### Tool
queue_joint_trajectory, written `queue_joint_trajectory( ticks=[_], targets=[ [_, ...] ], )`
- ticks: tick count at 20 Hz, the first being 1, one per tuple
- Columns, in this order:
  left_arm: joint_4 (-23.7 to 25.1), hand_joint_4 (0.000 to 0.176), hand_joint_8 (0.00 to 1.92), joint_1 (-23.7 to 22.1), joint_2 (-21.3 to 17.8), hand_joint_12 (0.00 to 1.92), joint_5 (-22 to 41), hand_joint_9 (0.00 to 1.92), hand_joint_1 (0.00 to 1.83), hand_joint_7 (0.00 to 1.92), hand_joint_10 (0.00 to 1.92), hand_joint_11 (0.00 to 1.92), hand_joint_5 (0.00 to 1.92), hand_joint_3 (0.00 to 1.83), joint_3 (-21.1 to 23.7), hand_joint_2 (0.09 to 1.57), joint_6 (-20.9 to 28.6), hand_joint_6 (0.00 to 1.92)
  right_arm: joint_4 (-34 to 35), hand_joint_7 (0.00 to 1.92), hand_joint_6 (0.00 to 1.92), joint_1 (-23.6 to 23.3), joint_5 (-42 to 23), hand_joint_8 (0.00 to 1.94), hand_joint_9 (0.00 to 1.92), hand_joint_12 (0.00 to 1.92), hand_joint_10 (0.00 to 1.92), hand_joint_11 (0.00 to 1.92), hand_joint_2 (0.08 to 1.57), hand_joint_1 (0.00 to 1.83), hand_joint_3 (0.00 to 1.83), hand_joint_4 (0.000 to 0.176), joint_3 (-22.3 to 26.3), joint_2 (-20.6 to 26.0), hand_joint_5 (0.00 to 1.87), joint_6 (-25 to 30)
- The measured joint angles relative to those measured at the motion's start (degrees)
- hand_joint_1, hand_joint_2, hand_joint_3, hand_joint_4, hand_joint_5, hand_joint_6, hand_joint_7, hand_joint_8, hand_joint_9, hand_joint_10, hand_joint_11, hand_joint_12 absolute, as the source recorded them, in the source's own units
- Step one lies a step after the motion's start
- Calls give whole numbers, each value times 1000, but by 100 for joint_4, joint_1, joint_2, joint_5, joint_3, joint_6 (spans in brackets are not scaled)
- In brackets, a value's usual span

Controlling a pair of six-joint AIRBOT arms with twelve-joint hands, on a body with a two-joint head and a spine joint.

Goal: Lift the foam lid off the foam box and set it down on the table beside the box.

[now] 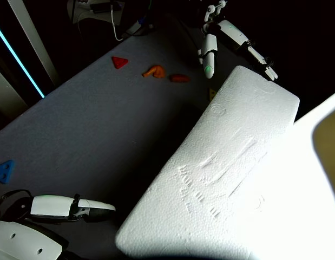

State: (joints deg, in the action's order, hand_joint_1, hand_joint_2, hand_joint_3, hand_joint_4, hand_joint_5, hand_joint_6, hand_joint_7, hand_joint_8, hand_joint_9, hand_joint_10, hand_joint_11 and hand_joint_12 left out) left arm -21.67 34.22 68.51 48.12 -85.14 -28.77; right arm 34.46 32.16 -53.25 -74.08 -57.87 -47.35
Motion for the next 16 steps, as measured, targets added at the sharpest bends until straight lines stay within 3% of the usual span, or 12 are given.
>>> queue_joint_trajectory(
  ticks=[3, 5, 6, 7, 8, 10, 11, 12, 13, 14, 15, 16],
  targets=[
    [-44, 0, 0, -55, 61, 220, -87, 0, 541, 0, 0, 0, 86, 0, -83, 983, 0, 3, -57, 0, 0, -94, 44, 0, 0, 0, 0, 0, 1122, 549, 13, 0, -81, -83, 0, 17],
    [-55, 0, 2, -59, 101, 368, -114, 0, 508, 19, 0, 0, 112, 4, -155, 1012, -4, 6, -39, 5, 0, -190, 79, 2, 11, 0, 5, 0, 1133, 588, 14, 0, -131, -131, 0, 17],
    [-120, 0, 13, -101, 136, 625, -153, 55, 525, 96, 20, 0, 208, 2, -181, 1030, 9, 29, -39, 164, 148, -201, 81, 42, 80, 244, 146, 0, 1162, 586, 2, 0, -149, -146, 111, 28],
    [-133, 0, 13, -120, 153, 625, -192, 55, 525, 96, 20, 0, 208, 2, -199, 1030, 9, 29, -61, 164, 148, -203, 81, 42, 80, 244, 146, 0, 1162, 586, 2, 0, -186, -166, 111, 63],
    [-133, 0, 21, -120, 164, 816, -166, 110, 501, 160, 40, 0, 277, 4, -219, 1043, 13, 51, -37, 323, 314, -238, 96, 82, 142, 887, 301, 0, 1186, 600, 2, 0, -201, -181, 248, 92],
    [-155, 0, 11, -138, 164, 846, -122, 134, 492, 200, 43, 0, 334, 7, -232, 1078, 37, 64, -33, 341, 744, -264, -31, 76, 8, 1356, 743, 0, 1205, 593, 3, 0, -267, -186, 124, 140],
    [-151, 0, 12, -138, 175, 877, -96, 166, 476, 230, 52, 0, 344, 7, -258, 1100, 52, 62, -37, 440, 917, -275, -81, 171, 37, 1625, 1046, 0, 1224, 585, 5, 0, -267, -186, 24, 170],
    [-151, 0, 5, -138, 175, 968, -87, 189, 458, 245, 51, 0, 342, 2, -260, 1114, 72, 44, -63, 170, 452, -275, -83, 459, 19, 1665, 872, 0, 1219, 559, 0, 0, -267, -186, 4, 199],
    [-140, 0, 5, -138, 175, 968, -83, 189, 458, 245, 51, 0, 342, 2, -260, 1114, 85, 44, -66, 170, 452, -275, -83, 459, 19, 1665, 872, 0, 1219, 559, 0, 0, -267, -190, 4, 236],
    [-140, 0, 0, -136, 175, 858, -74, 150, 438, 192, 25, 0, 346, 1, -258, 1118, 133, 36, -109, 219, 984, -275, -72, 977, 70, 1907, 1384, 0, 1218, 548, 1, 0, -264, -197, 26, 254],
    [-140, 0, 0, -120, 175, 771, -59, 136, 447, 174, 16, 0, 350, 0, -258, 1110, 149, 34, -125, 75, 714, -275, -66, 940, 13, 1918, 1205, 0, 1220, 552, 2, 0, -225, -197, 4, 269],
    [-155, 0, 2, -118, 160, 727, -37, 139, 431, 180, 13, 0, 347, 0, -208, 1110, 155, 27, -101, 110, 694, -275, -114, 995, 21, 1920, 1354, 0, 1224, 548, 2, 0, -192, -197, 0, 280]
  ],
)
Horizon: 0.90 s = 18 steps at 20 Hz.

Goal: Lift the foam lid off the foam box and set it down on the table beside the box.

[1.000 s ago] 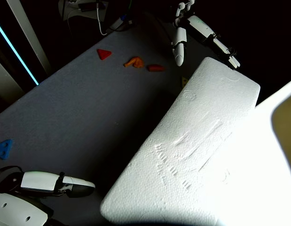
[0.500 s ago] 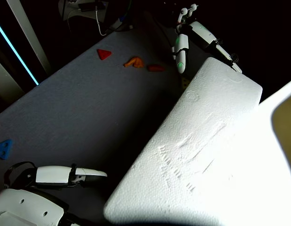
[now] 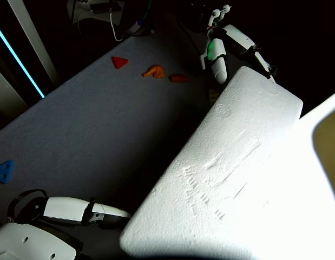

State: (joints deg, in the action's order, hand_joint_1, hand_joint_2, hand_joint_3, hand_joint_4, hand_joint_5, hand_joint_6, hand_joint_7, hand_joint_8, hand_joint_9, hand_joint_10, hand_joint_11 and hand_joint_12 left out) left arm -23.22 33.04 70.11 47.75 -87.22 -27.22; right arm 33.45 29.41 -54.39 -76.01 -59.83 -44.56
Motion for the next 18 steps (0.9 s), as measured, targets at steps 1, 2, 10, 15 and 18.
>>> queue_joint_trajectory(
  ticks=[1, 2, 10, 15, 18],
  targets=[
    [9, 0, 2, 0, -4, 727, 28, 139, 431, 180, 13, 0, 347, 0, 15, 1110, 4, 27, 2, 110, 694, 2, -17, 995, 21, 1920, 1354, 0, 1224, 548, 2, 0, 9, 11, 0, -2],
    [26, 0, 1, 0, -4, 695, 35, 137, 429, 180, 10, 0, 347, 0, 15, 1105, 2, 24, 9, 85, 621, 2, -42, 968, 3, 1921, 1313, 0, 1214, 543, 0, 0, 33, 20, 0, 4],
    [72, 0, 3, 28, -195, 590, 424, 150, 429, 213, 15, 0, 323, 0, 229, 1118, 31, 1, -118, 190, 824, 2, -376, 765, 5, 1880, 1277, 0, 1187, 526, 0, 0, 219, 48, 0, 87],
    [127, 0, 9, 17, -385, 553, 776, 146, 416, 224, 9, 0, 318, 0, 455, 1051, 28, 5, -219, 245, 1095, 7, -538, 946, 141, 1921, 1337, 0, 1218, 481, 3, 0, 350, 153, 28, 85],
    [219, 0, 6, 17, -476, 1272, 977, 193, 470, 230, 22, 0, 325, 1, 588, 1072, 31, 3, -278, 157, 1162, 7, -621, 1049, 57, 1921, 1427, 0, 1198, 514, 0, 0, 450, 264, 0, 81]
  ],
)
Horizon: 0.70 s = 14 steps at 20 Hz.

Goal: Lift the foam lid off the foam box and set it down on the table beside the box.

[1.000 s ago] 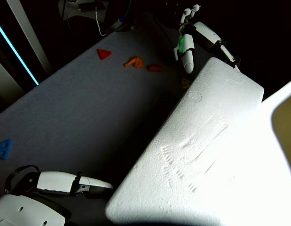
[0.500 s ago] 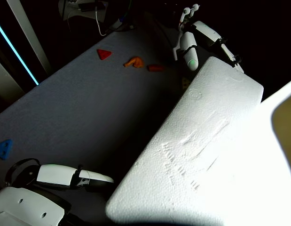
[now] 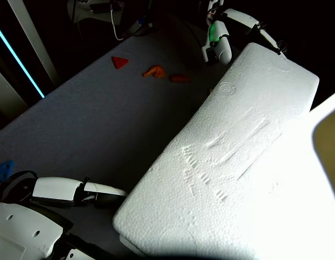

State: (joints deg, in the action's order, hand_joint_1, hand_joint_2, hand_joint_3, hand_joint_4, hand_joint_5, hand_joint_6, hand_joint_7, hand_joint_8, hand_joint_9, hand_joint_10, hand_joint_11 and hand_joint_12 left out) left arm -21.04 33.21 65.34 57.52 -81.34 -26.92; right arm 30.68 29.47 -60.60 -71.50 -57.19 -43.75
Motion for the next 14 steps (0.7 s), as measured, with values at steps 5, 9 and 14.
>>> queue_joint_trajectory(
  ticks=[5, 9, 14],
  targets=[
    [125, 0, 5, 168, -299, 1451, 487, 281, 451, 271, 101, 0, 346, 4, 350, 1131, -33, 7, -247, 44, 1057, 94, -420, 1039, 7, 1921, 1271, 0, 1190, 483, 0, 0, 354, 275, 0, 7],
    [195, 0, 0, 424, -479, 1240, 682, 145, 354, 168, 48, 0, 326, 0, 616, 1126, -72, 5, -345, 0, 642, 308, -715, 567, 0, 1818, 726, 0, 1185, 494, 0, 0, 649, 507, 0, 4],
    [236, 11, 1, 699, -654, 1329, 949, 193, 330, 179, 69, 0, 319, 2, 883, 1146, -146, 2, -529, 4, 499, 511, -1165, 454, 0, 1643, 528, 0, 1181, 520, 2, 0, 925, 684, 0, -2]
  ],
)
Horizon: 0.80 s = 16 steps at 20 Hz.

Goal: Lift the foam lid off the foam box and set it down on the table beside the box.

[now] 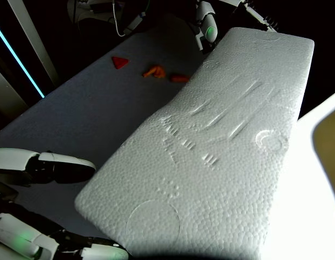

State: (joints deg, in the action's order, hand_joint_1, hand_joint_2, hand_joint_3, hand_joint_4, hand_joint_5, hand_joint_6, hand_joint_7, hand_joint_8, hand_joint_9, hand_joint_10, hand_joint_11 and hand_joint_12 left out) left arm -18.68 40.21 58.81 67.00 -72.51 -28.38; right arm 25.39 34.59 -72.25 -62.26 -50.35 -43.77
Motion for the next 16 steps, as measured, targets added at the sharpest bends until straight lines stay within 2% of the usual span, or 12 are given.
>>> queue_joint_trajectory(
  ticks=[2, 3, 4, 5, 7, 8, 9, 11, 12, 16],
  targets=[
    [15, 17, 0, 81, -101, 1408, 96, 181, 356, 161, 71, 0, 305, 0, 120, 1139, -37, 0, -63, 73, 640, 83, -59, 356, 0, 1553, 612, 0, 1194, 522, 2, 0, 114, 48, 0, 2],
    [17, 16, 0, 138, -144, 1365, 153, 149, 372, 130, 57, 0, 276, 0, 177, 1141, -46, 3, -81, 63, 661, 149, -114, 324, 0, 1678, 612, 0, 1177, 527, 0, 0, 168, 81, 0, 2],
    [24, 6, 0, 192, -177, 1310, 249, 119, 367, 103, 43, 0, 245, 0, 219, 1131, -48, 1, -125, 51, 645, 201, -151, 305, 0, 1730, 586, 0, 1173, 532, 0, 0, 227, 122, 0, 4],
    [24, 11, 0, 225, -208, 1300, 282, 109, 364, 94, 39, 0, 240, 0, 273, 1120, -57, 1, -179, 59, 697, 302, -223, 308, 0, 1778, 661, 0, 1169, 548, 0, 0, 302, 173, 0, 2],
    [26, 26, 2, 304, -264, 1206, 365, 67, 399, 79, 21, 0, 247, 0, 380, 1127, -72, 5, -227, 130, 678, 474, -345, 344, 0, 1668, 813, 0, 1183, 566, 1, 0, 472, 267, 0, -17],
    [50, 22, 2, 343, -317, 1119, 409, 61, 402, 87, 17, 0, 251, 1, 448, 1136, -87, 6, -238, 142, 674, 544, -396, 338, 0, 1621, 838, 0, 1180, 545, 0, 0, 533, 323, 0, -37],
    [136, 5, 1, 402, -369, 953, 476, 51, 409, 92, 11, 0, 249, 1, 509, 1141, -127, 4, -256, 175, 671, 616, -428, 311, 0, 1574, 868, 0, 1171, 541, 0, 0, 595, 382, 0, -59],
    [142, 2, 1, 522, -437, 809, 560, 50, 377, 102, 7, 0, 240, 2, 603, 1154, -144, 0, -304, 189, 585, 734, -474, 218, 0, 1564, 796, 0, 1182, 532, 1, 0, 684, 468, 4, -81],
    [138, 1, 1, 614, -505, 682, 588, 43, 382, 107, 3, 0, 244, 1, 686, 1158, -157, 2, -323, 203, 591, 807, -485, 188, 4, 1597, 835, 0, 1194, 533, 2, 0, 741, 485, 0, -83],
    [149, 0, 0, 774, -640, 728, 651, 77, 420, 124, 14, 0, 243, 3, 885, 1177, -184, 0, -409, 189, 559, 1047, -411, 127, 0, 1534, 822, 0, 1219, 528, 4, 0, 953, 634, 7, -85]
  ],
)
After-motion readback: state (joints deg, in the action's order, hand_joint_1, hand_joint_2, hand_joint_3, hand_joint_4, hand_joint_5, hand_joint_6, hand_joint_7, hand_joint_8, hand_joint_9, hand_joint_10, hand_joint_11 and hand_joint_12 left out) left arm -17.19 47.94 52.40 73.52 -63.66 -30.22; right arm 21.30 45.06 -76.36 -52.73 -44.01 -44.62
